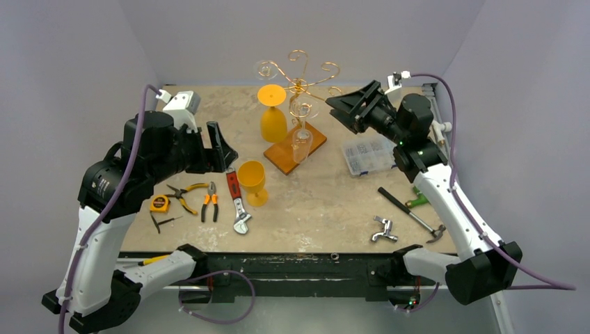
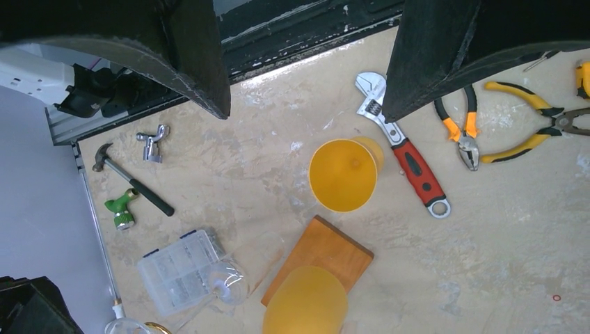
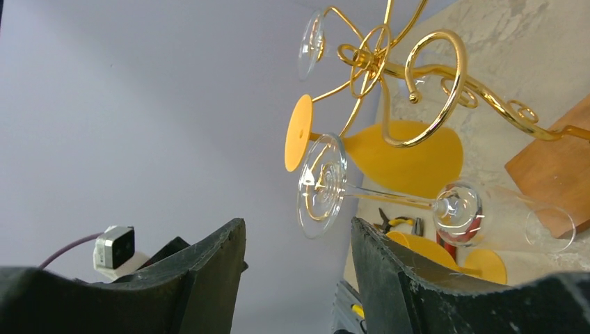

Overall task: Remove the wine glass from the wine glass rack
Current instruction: Pick up the wine glass from the wine rack.

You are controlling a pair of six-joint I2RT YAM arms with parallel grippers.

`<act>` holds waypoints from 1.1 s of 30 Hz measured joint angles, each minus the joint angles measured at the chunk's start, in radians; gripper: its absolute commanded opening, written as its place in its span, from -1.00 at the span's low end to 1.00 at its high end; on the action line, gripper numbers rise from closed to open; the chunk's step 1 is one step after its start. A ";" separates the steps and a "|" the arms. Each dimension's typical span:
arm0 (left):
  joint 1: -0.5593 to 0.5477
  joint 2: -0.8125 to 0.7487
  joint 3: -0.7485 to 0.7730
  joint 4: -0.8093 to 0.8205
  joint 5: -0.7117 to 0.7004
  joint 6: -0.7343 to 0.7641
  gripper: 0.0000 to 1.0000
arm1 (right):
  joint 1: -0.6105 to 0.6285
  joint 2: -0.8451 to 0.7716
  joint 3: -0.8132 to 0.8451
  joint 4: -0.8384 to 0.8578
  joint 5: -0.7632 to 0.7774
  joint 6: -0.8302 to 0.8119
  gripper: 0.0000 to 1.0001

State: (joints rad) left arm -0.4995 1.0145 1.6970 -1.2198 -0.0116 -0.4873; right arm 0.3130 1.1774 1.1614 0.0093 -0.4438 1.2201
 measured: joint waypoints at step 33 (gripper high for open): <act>0.000 0.083 -0.012 0.059 -0.001 0.061 0.57 | 0.045 0.110 0.011 0.018 -0.030 -0.013 -0.27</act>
State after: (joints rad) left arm -0.4995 1.0977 1.6852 -1.1606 -0.0124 -0.4259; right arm 0.3580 1.2877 1.1721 0.0269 -0.4736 1.2068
